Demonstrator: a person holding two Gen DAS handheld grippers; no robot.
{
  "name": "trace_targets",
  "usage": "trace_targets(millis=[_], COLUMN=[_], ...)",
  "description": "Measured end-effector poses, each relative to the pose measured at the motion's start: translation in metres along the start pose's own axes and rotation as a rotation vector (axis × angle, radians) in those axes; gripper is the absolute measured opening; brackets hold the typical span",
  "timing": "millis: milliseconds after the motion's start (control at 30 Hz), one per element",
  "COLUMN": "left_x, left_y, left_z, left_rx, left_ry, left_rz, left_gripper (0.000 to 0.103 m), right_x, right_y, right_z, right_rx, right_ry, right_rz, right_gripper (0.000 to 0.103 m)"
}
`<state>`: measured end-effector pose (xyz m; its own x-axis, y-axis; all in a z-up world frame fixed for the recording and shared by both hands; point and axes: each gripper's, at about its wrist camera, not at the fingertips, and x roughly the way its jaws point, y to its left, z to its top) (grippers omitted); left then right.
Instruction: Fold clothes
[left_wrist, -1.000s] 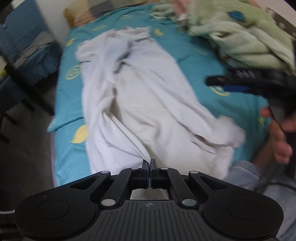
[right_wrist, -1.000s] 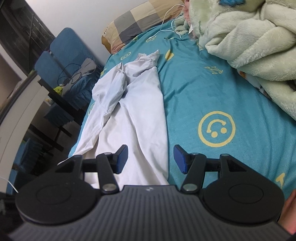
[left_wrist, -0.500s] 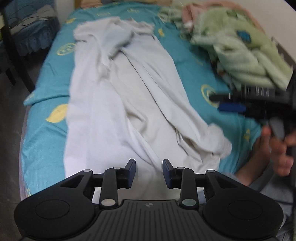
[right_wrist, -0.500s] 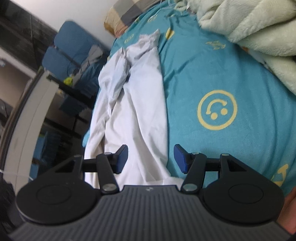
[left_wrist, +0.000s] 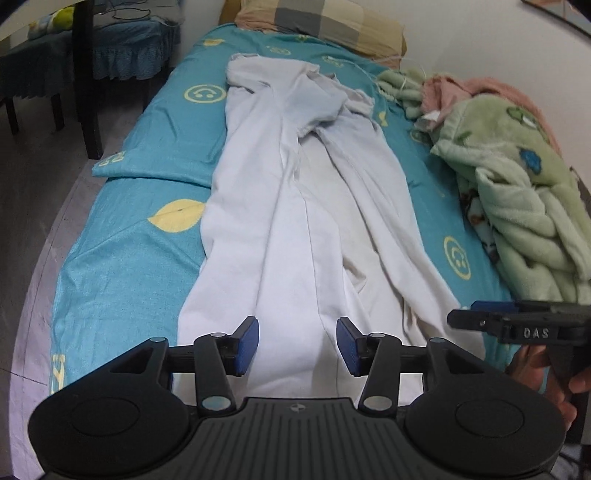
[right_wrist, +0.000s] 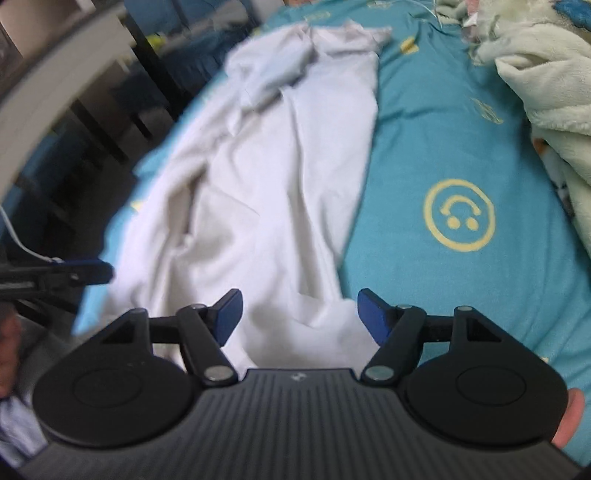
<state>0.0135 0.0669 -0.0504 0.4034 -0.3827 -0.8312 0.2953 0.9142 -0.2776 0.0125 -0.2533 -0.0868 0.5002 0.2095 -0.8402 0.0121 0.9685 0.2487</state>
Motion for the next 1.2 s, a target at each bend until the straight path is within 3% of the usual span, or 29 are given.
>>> trace_targets(millis=[100,200,300,400,567,700,800,900,1000,1133,1200], left_x=[0.004,0.004,0.007,0.010,0.015,0.020,0.021,0.023,0.029,0.037,0.040], left_y=[0.005,0.011,0.018,0.026,0.039,0.048,0.054,0.060,0.065,0.066,0.065], left_z=[-0.001,-0.002,0.000,0.001,0.004,0.005,0.007,0.010,0.010,0.007,0.005], left_rx=[-0.016,-0.029,-0.065,-0.102,-0.166,-0.217,-0.262,-0.302,-0.336,-0.357,-0.361], left_ry=[0.008,0.000,0.007,0.016,0.031,0.042,0.035,0.039,0.068,0.124,0.162], left_rz=[-0.023,-0.031,-0.025,-0.017,-0.005,0.011,0.038,0.075,0.090,0.079,0.078], left_gripper=[0.056,0.062,0.065,0.071,0.073,0.075,0.079,0.082,0.084,0.088,0.090], right_x=[0.005,0.011,0.006,0.000,-0.002,-0.029,-0.055,-0.058,-0.033,-0.008,0.002], right_y=[-0.005,-0.002,0.014,0.032,0.058,0.051,0.035,0.014,-0.010,-0.017,-0.015], right_z=[-0.001,-0.006,-0.011,-0.019,-0.031,-0.026,-0.017,-0.012,-0.014,-0.018,-0.020], right_rx=[0.035,0.026,-0.011,-0.018,-0.054,0.013,0.033,0.066,0.175,0.207,0.216], right_ry=[0.030,0.105,0.131,0.153,0.201,0.161,0.078,0.000,0.049,0.114,0.151], right_rz=[-0.017,0.049,0.077,0.157,0.202,0.324,0.328,0.213,0.116,0.144,0.174], right_gripper=[0.071,0.069,0.046,0.046,0.047,0.049,0.053,0.063,0.064,0.065,0.071])
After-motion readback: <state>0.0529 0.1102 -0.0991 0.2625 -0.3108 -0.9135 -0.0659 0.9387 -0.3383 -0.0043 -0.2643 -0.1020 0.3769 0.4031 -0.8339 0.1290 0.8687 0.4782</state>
